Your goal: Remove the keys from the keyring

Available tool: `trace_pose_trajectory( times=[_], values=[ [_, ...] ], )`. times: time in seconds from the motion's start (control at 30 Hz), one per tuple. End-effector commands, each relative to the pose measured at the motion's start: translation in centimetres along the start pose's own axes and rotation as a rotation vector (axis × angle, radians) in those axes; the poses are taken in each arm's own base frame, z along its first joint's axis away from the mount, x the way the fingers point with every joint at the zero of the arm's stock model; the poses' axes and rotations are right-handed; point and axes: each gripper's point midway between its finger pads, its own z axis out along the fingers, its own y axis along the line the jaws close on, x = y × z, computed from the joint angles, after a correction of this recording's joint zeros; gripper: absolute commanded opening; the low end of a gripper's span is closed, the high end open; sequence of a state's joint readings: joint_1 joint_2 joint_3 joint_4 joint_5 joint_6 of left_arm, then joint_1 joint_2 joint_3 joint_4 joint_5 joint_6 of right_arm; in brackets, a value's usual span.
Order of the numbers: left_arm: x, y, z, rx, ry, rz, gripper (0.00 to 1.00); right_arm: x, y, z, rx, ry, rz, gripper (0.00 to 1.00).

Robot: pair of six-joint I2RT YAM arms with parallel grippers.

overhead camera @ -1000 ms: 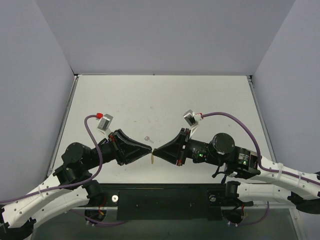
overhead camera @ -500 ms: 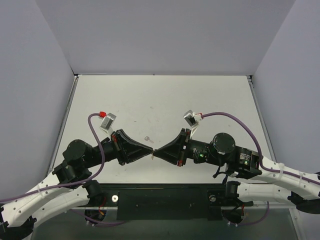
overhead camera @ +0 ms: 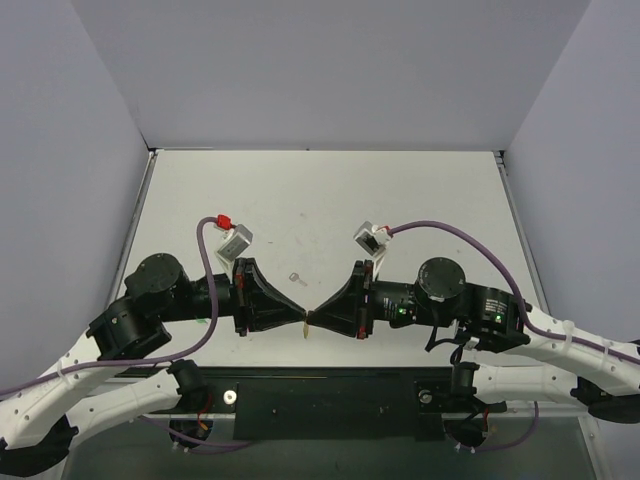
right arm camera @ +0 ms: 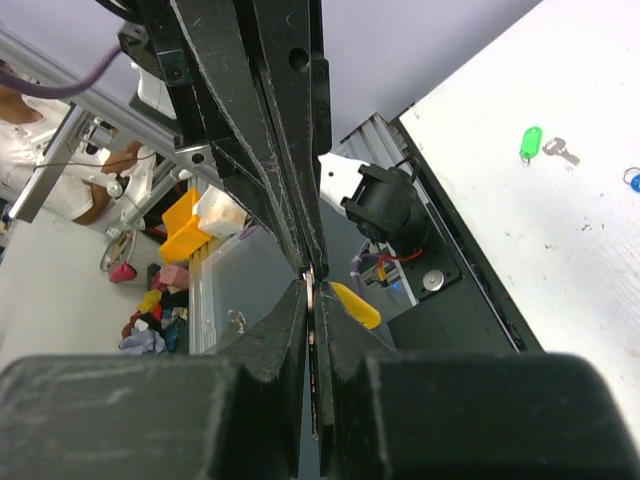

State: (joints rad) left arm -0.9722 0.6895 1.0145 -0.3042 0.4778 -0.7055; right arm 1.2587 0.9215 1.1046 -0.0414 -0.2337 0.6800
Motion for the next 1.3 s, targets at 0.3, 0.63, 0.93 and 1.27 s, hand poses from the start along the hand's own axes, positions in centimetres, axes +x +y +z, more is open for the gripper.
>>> trace_pose_trajectory(
  times=[0.3, 0.63, 0.93, 1.27],
  values=[
    [1.5, -1.8, -0.9, 0.053, 0.237, 0.145, 0.0, 0.4, 0.7, 0.7, -0.003, 0.086, -0.014, 0.0],
    [1.5, -1.4, -1.0, 0.007, 0.309, 0.158, 0.0, 1.6, 0.1, 0.9, 0.026, 0.151, -0.019, 0.0],
    [-1.6, -2.3, -1.5, -0.029, 0.132, 0.167, 0.52, 0.5, -0.2, 0.6, 0.041, 0.075, -0.015, 0.0],
    [-6.1, -3.1, -2.9, 0.059, -0.35, 0.023, 0.63, -2.2, 0.9, 0.1, -0.02, -0.108, 0.024, 0.0]
  ],
)
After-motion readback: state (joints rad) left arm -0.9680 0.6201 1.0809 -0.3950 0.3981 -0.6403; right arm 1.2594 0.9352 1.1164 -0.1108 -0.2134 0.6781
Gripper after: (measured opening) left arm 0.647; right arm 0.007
